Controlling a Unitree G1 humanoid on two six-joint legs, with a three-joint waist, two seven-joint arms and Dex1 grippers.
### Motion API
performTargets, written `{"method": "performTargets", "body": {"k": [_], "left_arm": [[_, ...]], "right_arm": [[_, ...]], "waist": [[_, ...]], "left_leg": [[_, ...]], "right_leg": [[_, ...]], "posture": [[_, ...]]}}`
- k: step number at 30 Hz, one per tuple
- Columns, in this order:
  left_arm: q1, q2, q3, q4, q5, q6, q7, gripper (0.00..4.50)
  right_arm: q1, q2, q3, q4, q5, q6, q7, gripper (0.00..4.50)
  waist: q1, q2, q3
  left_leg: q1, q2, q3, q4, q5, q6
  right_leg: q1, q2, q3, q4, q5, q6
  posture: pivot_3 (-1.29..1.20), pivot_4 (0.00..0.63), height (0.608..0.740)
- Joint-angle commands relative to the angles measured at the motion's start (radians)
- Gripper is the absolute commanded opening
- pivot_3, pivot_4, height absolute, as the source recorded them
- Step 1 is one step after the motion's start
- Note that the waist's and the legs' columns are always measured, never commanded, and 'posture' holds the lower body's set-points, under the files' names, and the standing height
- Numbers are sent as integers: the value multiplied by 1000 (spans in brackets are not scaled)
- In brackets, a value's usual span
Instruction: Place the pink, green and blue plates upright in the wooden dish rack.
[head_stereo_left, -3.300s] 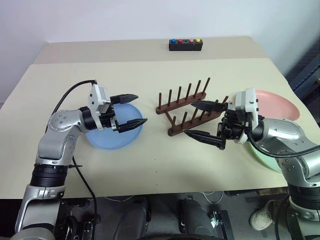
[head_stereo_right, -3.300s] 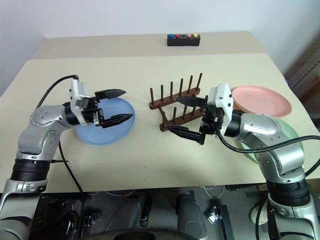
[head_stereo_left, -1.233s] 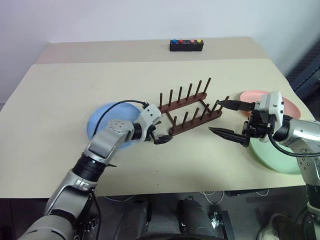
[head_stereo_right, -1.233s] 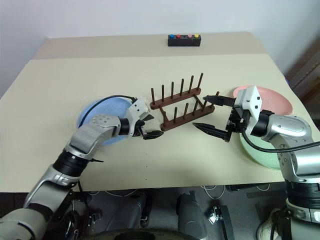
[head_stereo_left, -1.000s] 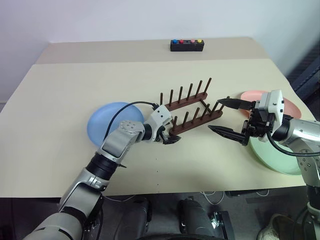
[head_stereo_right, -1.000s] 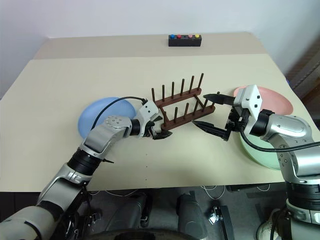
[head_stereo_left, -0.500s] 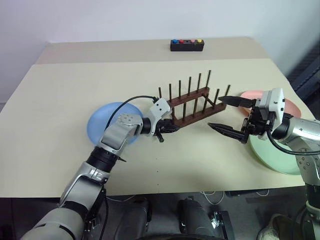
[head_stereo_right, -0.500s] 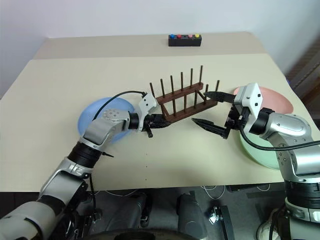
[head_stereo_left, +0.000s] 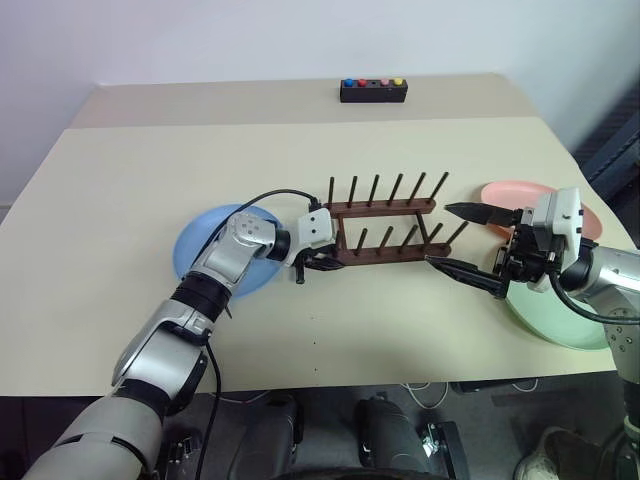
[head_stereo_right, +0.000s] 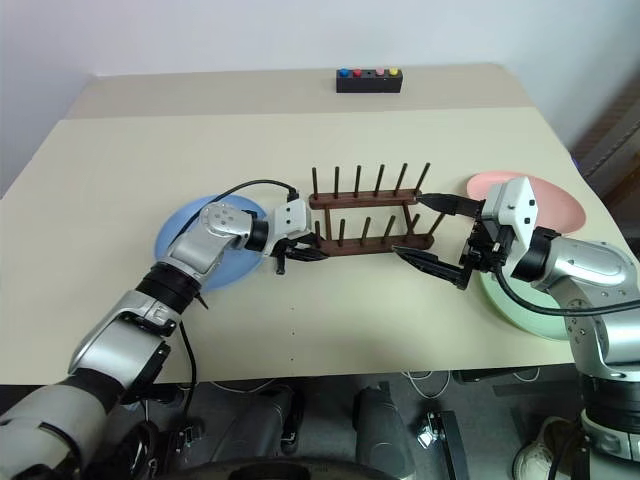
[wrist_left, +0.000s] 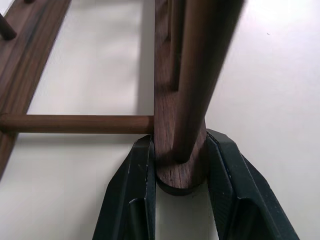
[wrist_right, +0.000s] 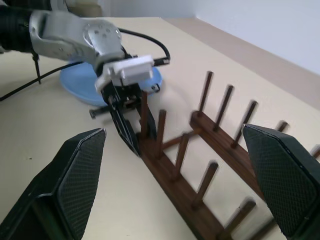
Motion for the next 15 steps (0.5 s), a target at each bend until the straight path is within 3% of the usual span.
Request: {"method": "performTargets", "body": {"k": [1,5,6,9,14,15], "left_arm": [[-33,-19,24,36,1,16,-22,2169],[-49,-17,48,57,18,-3,20,4152],[-52,-13,59,49,15,6,26,4442],[-58,10,108,-16,-11,71,36,4442],[-62,129,228,-275,-147,385,-29,4442],[-52,157,246,-319,-173,428,-45,3930]], "right_arm": [[-13,-10,-17,-39,23,2,-8,4500],[-21,-5,-3,-31,15,-6,-6,4500],[-23,-5,1,-26,10,-10,-3,4500],[-31,-5,9,-13,8,-14,6,4500],[-41,-7,57,31,27,41,40,4500],[-47,-3,63,37,33,52,44,4500]], "waist": [[0,0,0],[-2,0,0],[-2,0,0],[-2,0,0],[-7,-1,1],[-7,-1,0]], "left_leg": [[0,0,0,0,0,0],[0,0,0,0,-1,1],[0,0,0,0,-1,1],[0,0,0,0,0,1],[0,1,0,0,0,1],[0,1,0,0,0,1]], "right_leg": [[0,0,0,0,0,0],[0,1,0,0,0,0],[0,1,0,0,0,0],[0,1,0,0,0,0],[-1,1,0,1,0,0],[-1,1,0,1,0,0]], "posture": [[0,150,740],[0,150,740],[0,150,740],[0,150,740],[0,150,740],[0,150,740]]}}
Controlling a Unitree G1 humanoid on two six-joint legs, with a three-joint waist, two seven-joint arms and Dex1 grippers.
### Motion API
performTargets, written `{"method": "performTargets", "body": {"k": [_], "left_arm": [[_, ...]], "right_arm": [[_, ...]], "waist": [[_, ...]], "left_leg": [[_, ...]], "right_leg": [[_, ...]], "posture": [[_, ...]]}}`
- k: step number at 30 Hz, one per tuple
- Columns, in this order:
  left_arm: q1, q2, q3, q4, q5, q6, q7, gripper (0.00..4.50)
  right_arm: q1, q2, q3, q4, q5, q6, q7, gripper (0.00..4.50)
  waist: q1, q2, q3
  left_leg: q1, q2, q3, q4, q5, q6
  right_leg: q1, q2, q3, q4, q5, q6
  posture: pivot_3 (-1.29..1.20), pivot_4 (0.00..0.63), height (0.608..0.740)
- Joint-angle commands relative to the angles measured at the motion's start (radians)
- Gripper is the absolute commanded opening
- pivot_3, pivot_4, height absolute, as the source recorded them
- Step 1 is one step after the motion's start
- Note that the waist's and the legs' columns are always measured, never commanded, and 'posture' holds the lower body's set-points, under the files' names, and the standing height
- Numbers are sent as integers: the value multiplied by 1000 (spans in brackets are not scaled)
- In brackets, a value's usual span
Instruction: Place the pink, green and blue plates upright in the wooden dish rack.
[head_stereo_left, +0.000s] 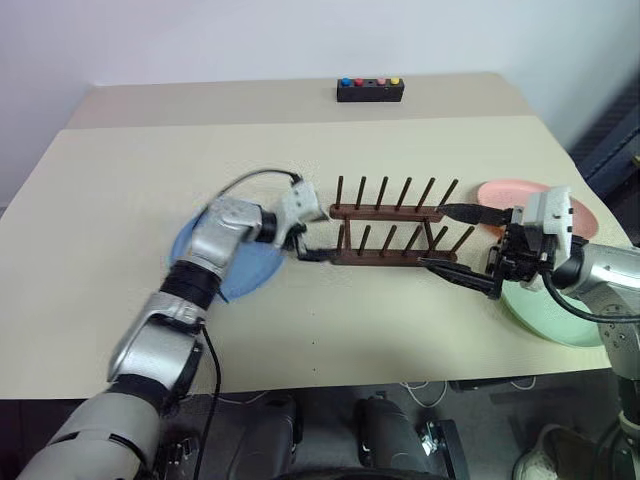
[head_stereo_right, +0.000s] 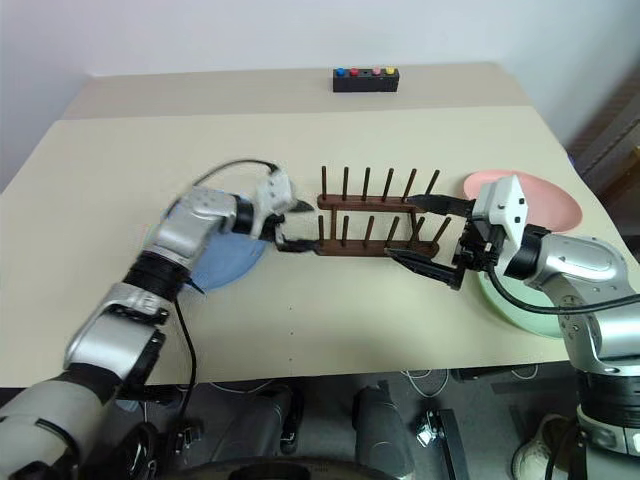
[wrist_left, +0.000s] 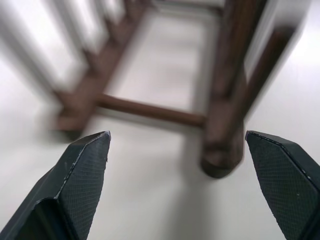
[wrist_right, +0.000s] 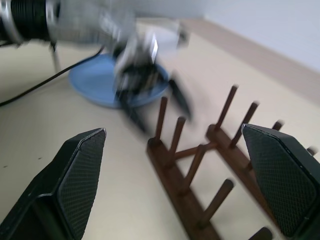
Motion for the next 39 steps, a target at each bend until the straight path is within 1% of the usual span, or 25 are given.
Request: {"method": "performTargets", "body": {"k": [1,3,5,7,8,10,12,14,16,18,20,24,27,31,34,39], "left_arm": [[4,71,88,-178,-115,175,-49,3590],[37,89,134,-244,-202,248,-85,2614],[68,92,158,-293,-277,311,-117,1601],[113,86,154,-376,-361,401,-150,589],[135,80,138,-413,-382,423,-157,36],[168,64,77,-457,-374,434,-149,0],[188,35,-5,-451,-296,368,-112,0],[199,19,-87,-441,-221,314,-83,0],[186,-30,-141,-366,-101,191,32,0],[172,-57,-191,-302,2,76,106,0],[167,-86,-193,-271,10,83,128,0],[126,-127,-215,-158,136,-10,255,0],[93,-157,-187,-73,172,-56,333,0],[40,-157,-180,61,229,-140,398,0],[-4,-163,-161,158,244,-193,434,0],[-69,-173,-134,317,278,-281,506,0]], "right_arm": [[-24,2,12,12,32,33,10,4236],[-34,1,28,24,37,53,24,3595],[-35,-4,45,31,23,47,39,2615],[-26,-35,88,51,-40,29,56,1600],[-16,-61,124,72,-101,4,65,1009],[-4,-101,193,130,-222,-55,68,98],[-19,-116,235,195,-308,-106,48,30],[-37,-119,258,231,-357,-133,35,30],[-64,-110,289,268,-429,-181,2,30],[-84,-97,320,291,-481,-208,-20,30],[-93,-88,339,308,-507,-221,-24,30],[-167,-57,385,436,-622,-319,-94,30],[-236,-16,392,512,-655,-355,-139,30],[-348,46,439,694,-761,-464,-234,30],[-437,89,486,847,-846,-550,-315,30],[-565,173,516,1038,-903,-652,-397,30]], "waist": [[-1,1,0],[0,1,0],[5,1,0],[5,1,0],[6,1,0],[8,1,0],[6,1,0],[4,1,0],[3,1,-1],[2,1,-1],[3,1,-1],[4,1,-1],[4,1,-1],[0,1,-1],[-3,1,-1],[-8,1,-1]], "left_leg": [[0,0,0,0,0,0],[0,0,0,0,0,0],[0,0,0,0,0,0],[0,0,0,1,0,0],[0,0,0,1,0,0],[0,-1,0,1,0,0],[0,-1,0,1,0,0],[1,-1,0,1,1,-1],[1,-1,1,1,1,-2],[1,-1,1,1,2,-3],[1,0,1,1,2,-3],[1,-1,2,1,2,-3],[1,-1,1,1,2,-3],[1,-1,2,1,3,-6],[1,-1,2,1,4,-6],[1,-1,1,1,4,-7]], "right_leg": [[0,0,0,0,0,0],[0,0,0,0,0,0],[0,0,0,0,0,0],[1,-1,0,0,0,0],[1,-1,0,0,0,0],[1,-1,0,0,0,0],[1,-1,0,-1,0,0],[2,-1,0,0,0,0],[1,-1,1,0,0,0],[1,-1,1,0,0,0],[0,0,1,0,0,0],[1,0,1,-1,0,0],[2,0,1,0,0,0],[1,0,1,0,0,0],[1,1,1,0,0,0],[1,1,1,1,0,0]], "posture": [[0,150,740],[0,150,740],[0,150,740],[0,150,740],[0,150,740],[0,150,740],[0,150,740],[0,150,740],[0,150,740],[0,150,740],[0,150,740],[0,150,740],[0,150,740],[0,150,740],[0,150,740],[0,150,740]]}}
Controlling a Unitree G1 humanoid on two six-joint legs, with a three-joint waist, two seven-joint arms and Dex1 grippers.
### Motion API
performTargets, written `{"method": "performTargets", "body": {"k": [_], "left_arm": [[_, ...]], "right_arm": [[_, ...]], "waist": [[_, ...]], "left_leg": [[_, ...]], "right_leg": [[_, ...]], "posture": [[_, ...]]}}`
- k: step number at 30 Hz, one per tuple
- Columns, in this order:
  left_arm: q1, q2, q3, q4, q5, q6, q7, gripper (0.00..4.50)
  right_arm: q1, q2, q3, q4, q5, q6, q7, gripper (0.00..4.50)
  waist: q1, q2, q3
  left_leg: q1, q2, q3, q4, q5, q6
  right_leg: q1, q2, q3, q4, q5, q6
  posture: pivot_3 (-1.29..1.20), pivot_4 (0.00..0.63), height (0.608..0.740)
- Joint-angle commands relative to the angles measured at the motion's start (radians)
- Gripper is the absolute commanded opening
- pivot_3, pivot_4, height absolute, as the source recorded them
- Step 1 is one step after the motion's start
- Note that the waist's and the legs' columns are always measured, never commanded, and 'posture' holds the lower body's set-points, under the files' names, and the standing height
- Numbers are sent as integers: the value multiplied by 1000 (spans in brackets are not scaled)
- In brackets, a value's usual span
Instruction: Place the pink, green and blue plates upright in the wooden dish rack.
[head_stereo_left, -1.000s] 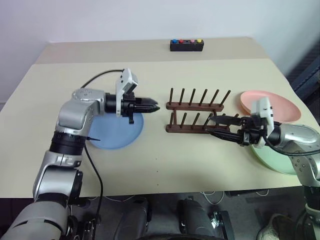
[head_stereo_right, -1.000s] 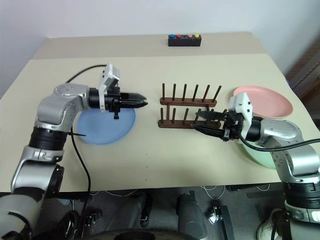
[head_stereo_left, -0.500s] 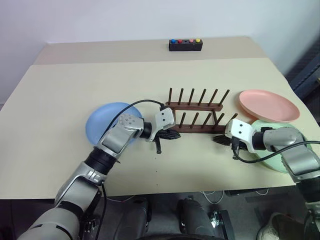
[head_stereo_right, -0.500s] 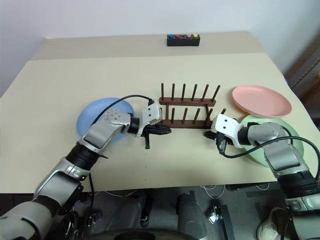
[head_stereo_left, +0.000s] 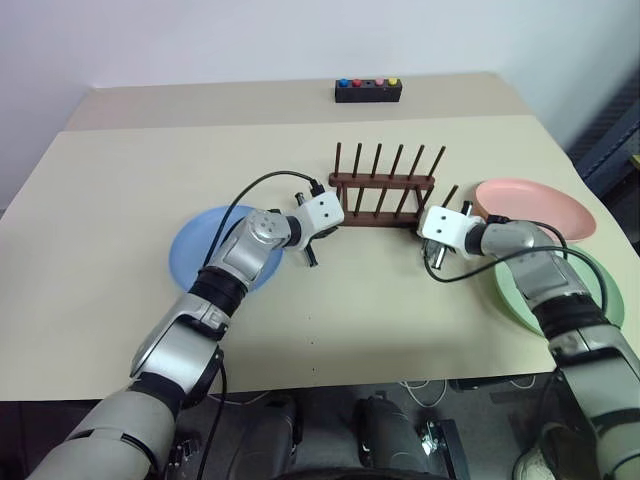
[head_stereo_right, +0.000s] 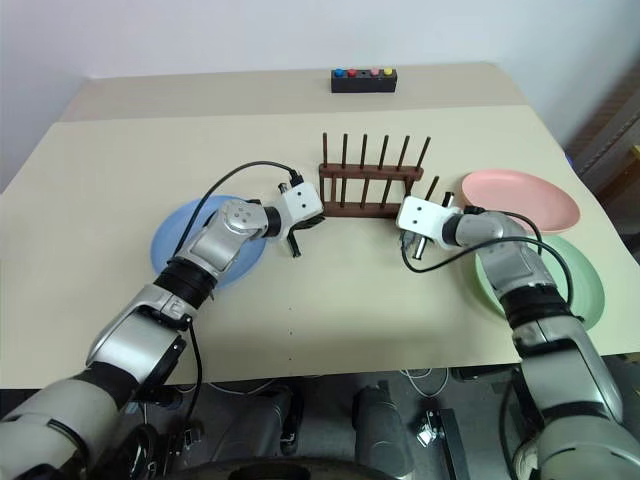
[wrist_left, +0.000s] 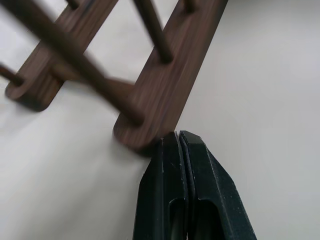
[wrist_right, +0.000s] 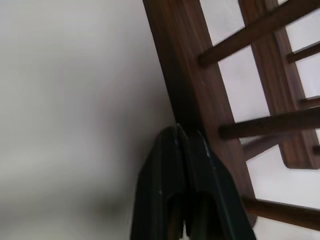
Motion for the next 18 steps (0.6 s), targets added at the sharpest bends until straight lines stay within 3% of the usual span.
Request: {"method": "performTargets", "body": {"k": [1,12,18], "left_arm": [[-51,-7,39,73,29,-63,67,0],[-66,-27,81,134,42,-107,124,0],[-54,-23,96,120,42,-105,111,0]], "right_arm": [[-66,40,31,123,-64,-67,-66,30],[-200,118,54,338,-158,-189,-246,30],[-199,135,47,344,-147,-225,-239,30]], "waist": [[-4,0,0],[-18,0,0],[-19,0,0]], "left_leg": [[0,0,0,0,0,0],[0,0,0,-1,0,0],[0,0,0,-1,0,0]], "right_leg": [[0,0,0,0,0,0],[-2,0,0,2,0,0],[-2,0,0,2,0,0]], "posture": [[0,150,740],[0,150,740],[0,150,740]]}}
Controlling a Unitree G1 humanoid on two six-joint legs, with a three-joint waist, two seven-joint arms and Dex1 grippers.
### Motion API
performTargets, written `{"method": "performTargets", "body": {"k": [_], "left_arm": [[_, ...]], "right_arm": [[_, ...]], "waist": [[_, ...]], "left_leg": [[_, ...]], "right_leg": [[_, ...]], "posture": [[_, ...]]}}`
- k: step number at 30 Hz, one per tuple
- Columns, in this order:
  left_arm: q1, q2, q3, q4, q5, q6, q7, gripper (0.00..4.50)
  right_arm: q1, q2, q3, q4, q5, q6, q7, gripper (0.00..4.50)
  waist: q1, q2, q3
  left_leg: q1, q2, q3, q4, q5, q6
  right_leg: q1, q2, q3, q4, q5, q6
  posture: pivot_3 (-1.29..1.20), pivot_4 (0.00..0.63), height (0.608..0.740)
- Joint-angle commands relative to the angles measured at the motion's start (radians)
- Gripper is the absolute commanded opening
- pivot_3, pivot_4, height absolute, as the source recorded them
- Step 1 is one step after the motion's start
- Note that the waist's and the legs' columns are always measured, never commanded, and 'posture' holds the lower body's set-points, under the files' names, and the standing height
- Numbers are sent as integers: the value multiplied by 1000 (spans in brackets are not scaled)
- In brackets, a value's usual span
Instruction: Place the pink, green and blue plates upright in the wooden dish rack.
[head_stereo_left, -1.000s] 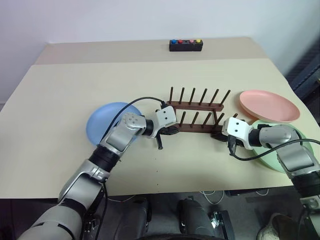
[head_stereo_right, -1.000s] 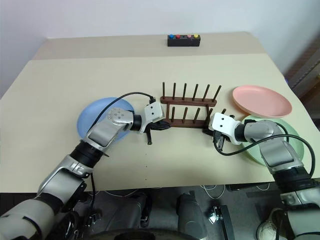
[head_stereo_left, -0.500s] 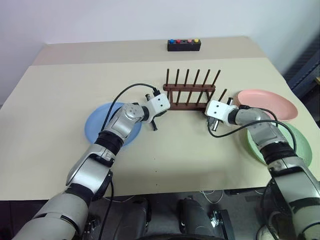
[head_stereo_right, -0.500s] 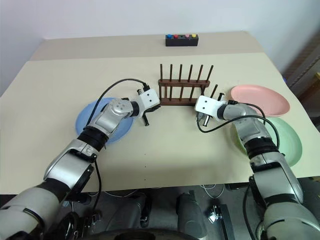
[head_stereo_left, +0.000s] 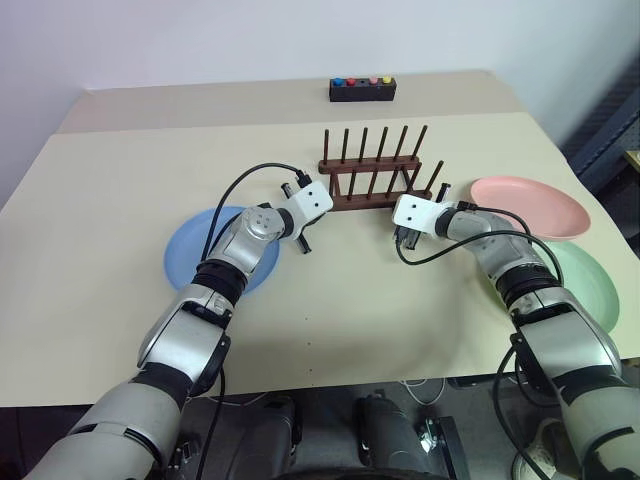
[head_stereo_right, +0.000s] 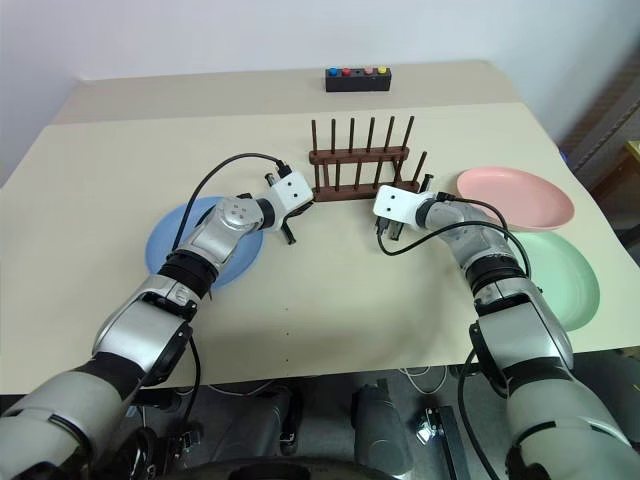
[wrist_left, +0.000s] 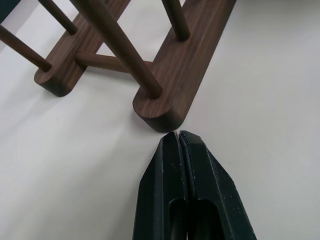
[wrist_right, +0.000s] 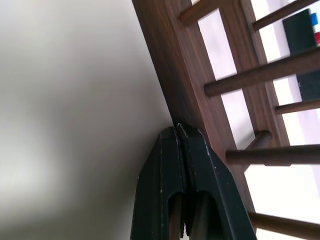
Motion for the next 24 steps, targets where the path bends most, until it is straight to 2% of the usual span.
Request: {"method": "performTargets", "body": {"k": [1,4,7,9,11,14,15,17,20,23,24], "left_arm": [[-6,4,51,-61,-38,15,-34,0],[41,13,120,-195,-151,122,-135,0],[165,94,154,-584,-352,424,-352,0],[221,148,198,-826,-519,614,-423,535],[266,226,260,-991,-649,747,-469,1329],[317,328,304,-1057,-705,808,-503,2837],[343,367,328,-1061,-712,787,-523,3267],[383,431,384,-1063,-746,786,-553,4406],[434,478,453,-1063,-769,698,-593,4487],[479,459,532,-1075,-750,491,-604,4487],[492,463,554,-1080,-777,491,-616,4487]], "right_arm": [[2,10,-37,-39,67,-23,72,30],[66,7,-115,-167,229,15,241,30],[203,-48,-192,-489,487,234,512,30],[274,-99,-240,-733,700,509,653,547],[290,-138,-299,-872,810,657,675,1292],[291,-190,-342,-932,830,756,650,2791],[290,-222,-345,-932,808,780,641,3222],[285,-282,-342,-920,753,799,620,4340],[263,-340,-341,-871,688,808,574,4455],[231,-385,-311,-797,613,842,546,4455],[225,-397,-312,-782,606,845,554,4455]], "waist": [[-1,0,0],[-1,0,0],[-4,0,0],[-2,1,0],[-1,1,1],[2,2,1],[3,3,0],[5,3,0],[9,3,0],[11,3,0],[10,3,0]], "left_leg": [[0,0,0,0,0,0],[-1,0,0,0,0,0],[-2,0,0,-1,0,1],[-5,1,-1,-1,0,1],[-7,1,-2,1,0,1],[-4,1,-3,2,0,1],[0,1,-3,0,-3,5],[4,1,-4,-2,-3,5],[2,1,-3,-1,-3,5],[1,0,-3,0,-3,4],[0,0,-2,0,-2,2]], "right_leg": [[0,0,0,0,0,0],[-1,0,0,0,0,0],[-2,-2,0,0,0,0],[-4,-2,0,0,0,0],[-5,-2,0,0,0,0],[-2,-2,-1,0,0,0],[2,-2,-1,0,0,0],[5,-2,-1,0,0,-1],[3,-2,-1,0,0,-1],[2,-3,-1,-1,0,-1],[2,-4,-1,-1,0,-1]], "posture": [[0,150,740],[0,150,740],[0,150,740],[0,150,740],[0,150,740],[0,150,740],[0,150,740],[0,150,740],[0,150,740],[0,150,740],[0,150,740]]}}
